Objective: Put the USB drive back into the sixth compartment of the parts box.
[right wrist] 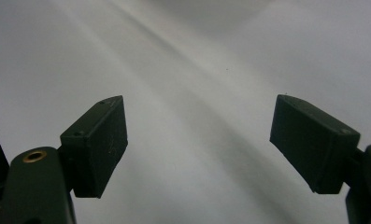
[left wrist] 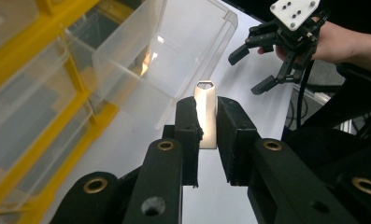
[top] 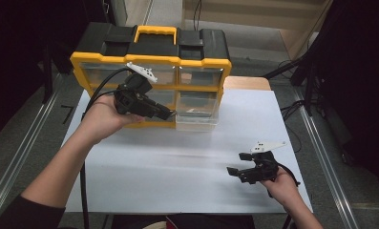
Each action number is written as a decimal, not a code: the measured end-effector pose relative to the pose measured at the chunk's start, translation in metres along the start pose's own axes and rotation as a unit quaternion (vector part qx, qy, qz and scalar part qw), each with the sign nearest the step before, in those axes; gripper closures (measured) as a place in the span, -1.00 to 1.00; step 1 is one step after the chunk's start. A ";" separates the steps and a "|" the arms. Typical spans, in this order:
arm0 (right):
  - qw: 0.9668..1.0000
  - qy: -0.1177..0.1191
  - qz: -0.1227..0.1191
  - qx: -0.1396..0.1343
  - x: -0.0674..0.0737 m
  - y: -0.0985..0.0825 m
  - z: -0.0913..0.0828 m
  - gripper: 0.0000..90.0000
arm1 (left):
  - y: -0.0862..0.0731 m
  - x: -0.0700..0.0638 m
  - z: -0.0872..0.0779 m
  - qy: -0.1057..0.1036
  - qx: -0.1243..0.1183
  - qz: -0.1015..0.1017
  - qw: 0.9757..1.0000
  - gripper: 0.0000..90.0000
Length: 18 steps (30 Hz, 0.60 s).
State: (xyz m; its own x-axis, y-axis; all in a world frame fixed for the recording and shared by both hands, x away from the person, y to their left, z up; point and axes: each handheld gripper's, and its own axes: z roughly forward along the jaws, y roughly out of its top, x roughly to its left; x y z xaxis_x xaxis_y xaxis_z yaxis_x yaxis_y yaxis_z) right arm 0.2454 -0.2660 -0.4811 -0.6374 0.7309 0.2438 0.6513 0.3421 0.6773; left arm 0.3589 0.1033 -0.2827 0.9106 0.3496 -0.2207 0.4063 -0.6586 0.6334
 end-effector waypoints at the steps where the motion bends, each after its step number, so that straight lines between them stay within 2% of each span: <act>1: 1.000 -0.001 -0.001 0.000 0.000 0.000 0.000 -0.62 | 0.002 0.000 0.001 0.000 0.000 0.006 1.000 0.78; 7: 1.000 0.001 -0.003 0.000 0.001 0.000 0.001 -0.62 | 0.017 -0.001 0.004 -0.001 0.004 0.038 0.999 0.78; 13: 1.000 0.001 -0.004 0.000 0.001 0.000 0.001 -0.62 | 0.030 -0.001 0.008 0.002 0.000 0.049 0.999 0.78; 18: 1.000 0.001 -0.005 0.000 0.001 0.000 0.001 -0.62 | 0.036 0.000 0.013 0.001 -0.003 0.068 0.998 0.78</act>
State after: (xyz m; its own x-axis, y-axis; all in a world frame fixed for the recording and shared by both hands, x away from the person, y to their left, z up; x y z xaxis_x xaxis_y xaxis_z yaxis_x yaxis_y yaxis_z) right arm 0.2451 -0.2648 -0.4810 -0.6452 0.7257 0.2389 0.6444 0.3491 0.6803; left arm 0.3747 0.0704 -0.2697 0.9572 0.2585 -0.1303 0.2782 -0.6966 0.6613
